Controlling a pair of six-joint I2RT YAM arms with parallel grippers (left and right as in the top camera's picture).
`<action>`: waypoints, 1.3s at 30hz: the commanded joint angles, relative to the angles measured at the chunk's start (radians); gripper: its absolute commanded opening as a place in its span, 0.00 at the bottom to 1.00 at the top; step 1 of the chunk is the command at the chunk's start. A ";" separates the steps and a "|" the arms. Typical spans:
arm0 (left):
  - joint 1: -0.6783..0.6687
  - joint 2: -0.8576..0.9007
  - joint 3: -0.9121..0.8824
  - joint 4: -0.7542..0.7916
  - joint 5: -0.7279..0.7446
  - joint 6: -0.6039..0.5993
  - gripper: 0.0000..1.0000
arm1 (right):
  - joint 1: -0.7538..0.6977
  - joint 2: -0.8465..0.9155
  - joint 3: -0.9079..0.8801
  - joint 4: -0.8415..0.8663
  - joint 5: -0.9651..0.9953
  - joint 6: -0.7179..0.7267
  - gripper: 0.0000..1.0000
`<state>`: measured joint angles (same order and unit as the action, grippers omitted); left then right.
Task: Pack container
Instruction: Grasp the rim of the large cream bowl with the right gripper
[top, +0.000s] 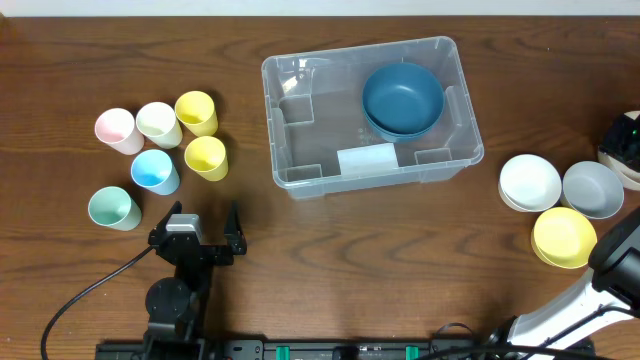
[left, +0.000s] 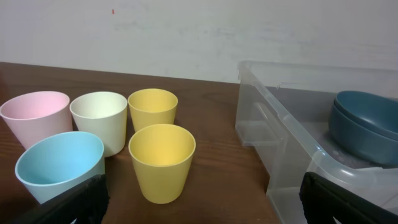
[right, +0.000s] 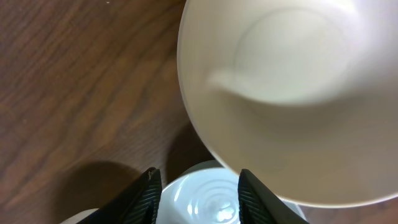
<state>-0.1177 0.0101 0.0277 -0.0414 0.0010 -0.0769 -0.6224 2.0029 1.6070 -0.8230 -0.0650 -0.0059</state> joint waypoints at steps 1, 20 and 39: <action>0.006 -0.006 -0.024 -0.032 -0.008 0.013 0.98 | 0.005 -0.020 -0.012 0.015 0.023 -0.048 0.40; 0.006 -0.006 -0.024 -0.032 -0.008 0.013 0.98 | 0.011 0.109 -0.014 0.049 0.042 -0.063 0.31; 0.006 -0.006 -0.024 -0.032 -0.008 0.013 0.98 | 0.106 0.108 0.073 0.041 0.035 -0.063 0.01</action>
<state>-0.1177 0.0101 0.0277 -0.0414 0.0010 -0.0769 -0.5564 2.1067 1.6310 -0.7753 -0.0032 -0.0666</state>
